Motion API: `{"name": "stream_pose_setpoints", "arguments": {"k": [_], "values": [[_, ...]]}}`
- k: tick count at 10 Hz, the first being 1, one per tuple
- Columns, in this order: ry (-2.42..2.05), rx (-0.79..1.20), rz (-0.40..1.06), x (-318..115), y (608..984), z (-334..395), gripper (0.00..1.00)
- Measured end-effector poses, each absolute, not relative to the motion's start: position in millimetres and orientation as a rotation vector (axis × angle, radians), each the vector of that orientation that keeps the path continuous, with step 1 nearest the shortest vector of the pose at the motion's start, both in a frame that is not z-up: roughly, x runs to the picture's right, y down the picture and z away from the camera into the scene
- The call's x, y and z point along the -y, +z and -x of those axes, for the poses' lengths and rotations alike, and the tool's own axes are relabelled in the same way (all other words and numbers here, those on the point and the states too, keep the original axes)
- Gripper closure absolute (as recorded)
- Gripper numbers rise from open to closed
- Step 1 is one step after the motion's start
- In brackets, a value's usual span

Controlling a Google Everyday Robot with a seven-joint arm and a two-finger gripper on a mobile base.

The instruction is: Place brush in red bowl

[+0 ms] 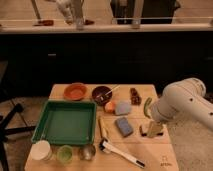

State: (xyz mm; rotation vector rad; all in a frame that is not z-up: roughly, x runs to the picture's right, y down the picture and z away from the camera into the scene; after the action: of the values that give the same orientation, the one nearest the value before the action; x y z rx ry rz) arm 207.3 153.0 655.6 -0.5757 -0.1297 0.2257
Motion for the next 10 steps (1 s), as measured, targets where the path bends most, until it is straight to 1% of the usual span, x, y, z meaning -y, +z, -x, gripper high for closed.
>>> {"name": "stream_pose_setpoints", "arguments": {"k": [4,6,8,10], "values": [[0.219,0.142,0.589,-155.5,657.1,-205.8,0.20],[0.131,0.173,0.690,-181.6,666.0,-188.4,0.20],[0.080,0.198,0.757,-216.7,675.7,-180.6,0.20],[0.069,0.211,0.756,-249.1,677.4,-174.3,0.20]]}}
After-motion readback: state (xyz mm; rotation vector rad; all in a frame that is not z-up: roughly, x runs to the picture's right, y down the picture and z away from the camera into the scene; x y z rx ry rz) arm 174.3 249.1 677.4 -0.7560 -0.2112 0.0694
